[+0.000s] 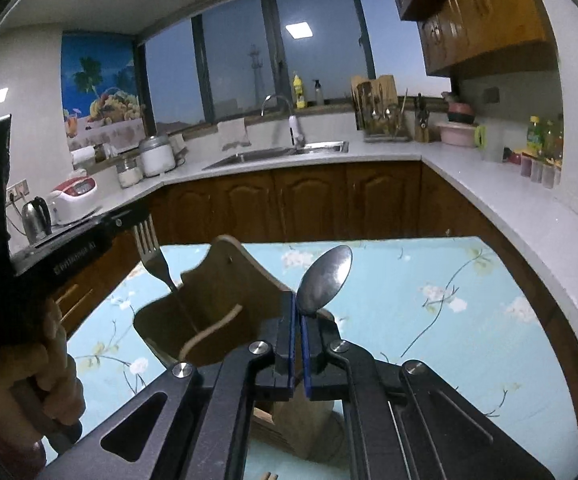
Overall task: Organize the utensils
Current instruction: 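Lift the fork with the left tool while the right tool carries the spoon to the wooden holder, then open the left tool over the holder while the right tool releases the spoon into it, then move both tools down to the loose wooden chopsticks on the tablecloth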
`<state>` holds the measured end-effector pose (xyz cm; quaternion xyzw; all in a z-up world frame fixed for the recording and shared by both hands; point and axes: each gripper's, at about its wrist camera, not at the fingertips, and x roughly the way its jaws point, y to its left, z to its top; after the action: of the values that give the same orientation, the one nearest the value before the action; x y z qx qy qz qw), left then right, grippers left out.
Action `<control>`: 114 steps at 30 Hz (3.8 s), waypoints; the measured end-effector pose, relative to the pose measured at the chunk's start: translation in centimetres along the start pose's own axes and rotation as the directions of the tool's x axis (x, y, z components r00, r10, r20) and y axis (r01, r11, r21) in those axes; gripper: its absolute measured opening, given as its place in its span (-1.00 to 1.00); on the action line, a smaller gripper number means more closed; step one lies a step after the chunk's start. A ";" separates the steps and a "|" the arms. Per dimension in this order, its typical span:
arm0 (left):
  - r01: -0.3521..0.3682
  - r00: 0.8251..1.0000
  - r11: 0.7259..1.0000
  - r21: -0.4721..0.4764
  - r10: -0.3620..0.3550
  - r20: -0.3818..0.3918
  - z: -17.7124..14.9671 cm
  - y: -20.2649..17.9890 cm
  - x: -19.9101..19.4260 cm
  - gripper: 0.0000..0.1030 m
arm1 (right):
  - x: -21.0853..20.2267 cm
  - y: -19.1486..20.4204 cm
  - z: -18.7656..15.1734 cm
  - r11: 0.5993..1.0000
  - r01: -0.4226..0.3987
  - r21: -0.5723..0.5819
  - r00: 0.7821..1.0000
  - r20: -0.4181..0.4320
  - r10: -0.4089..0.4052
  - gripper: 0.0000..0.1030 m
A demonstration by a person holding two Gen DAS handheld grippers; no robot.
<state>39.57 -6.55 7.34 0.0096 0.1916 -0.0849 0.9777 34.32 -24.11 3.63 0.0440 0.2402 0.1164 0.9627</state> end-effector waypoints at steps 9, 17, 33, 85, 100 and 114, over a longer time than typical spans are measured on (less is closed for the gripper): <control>0.029 0.999 0.999 0.028 -0.029 -0.017 -0.3 -0.9 0.2 -0.95 | 1.0 -1.2 -0.5 1.000 -0.006 0.015 0.999 -0.035 0.007 -0.93; 0.048 0.999 0.999 0.009 -0.048 -0.025 0.3 -1.2 -0.3 -0.93 | 0.6 -1.5 0.0 0.999 -0.023 0.043 0.999 -0.040 0.025 -0.86; -0.066 0.998 0.996 -0.067 0.065 -0.021 0.0 2.4 -5.3 0.50 | -4.3 -2.3 -1.1 0.994 -0.028 0.107 1.000 0.004 0.028 0.30; -0.014 0.890 0.977 -0.212 -0.084 -0.448 -17.3 2.1 -15.2 0.35 | -15.0 -3.7 -14.6 0.960 0.044 0.278 0.985 -0.170 0.005 0.66; -0.008 0.822 0.985 -0.170 -0.090 -0.562 -17.2 0.8 -8.5 -0.38 | -7.9 -5.5 -15.4 0.936 0.141 0.323 0.928 -0.373 -0.011 -0.18; 0.026 0.806 0.997 -0.070 -0.062 -0.589 -16.9 -0.4 -6.5 -0.52 | -5.0 -5.5 -14.6 0.955 0.157 0.253 0.913 -0.405 -0.043 -0.34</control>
<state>27.22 -5.02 -5.87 0.0026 0.4888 -0.0946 0.8673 24.27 -30.19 -7.73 0.1429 0.4454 0.0377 0.8831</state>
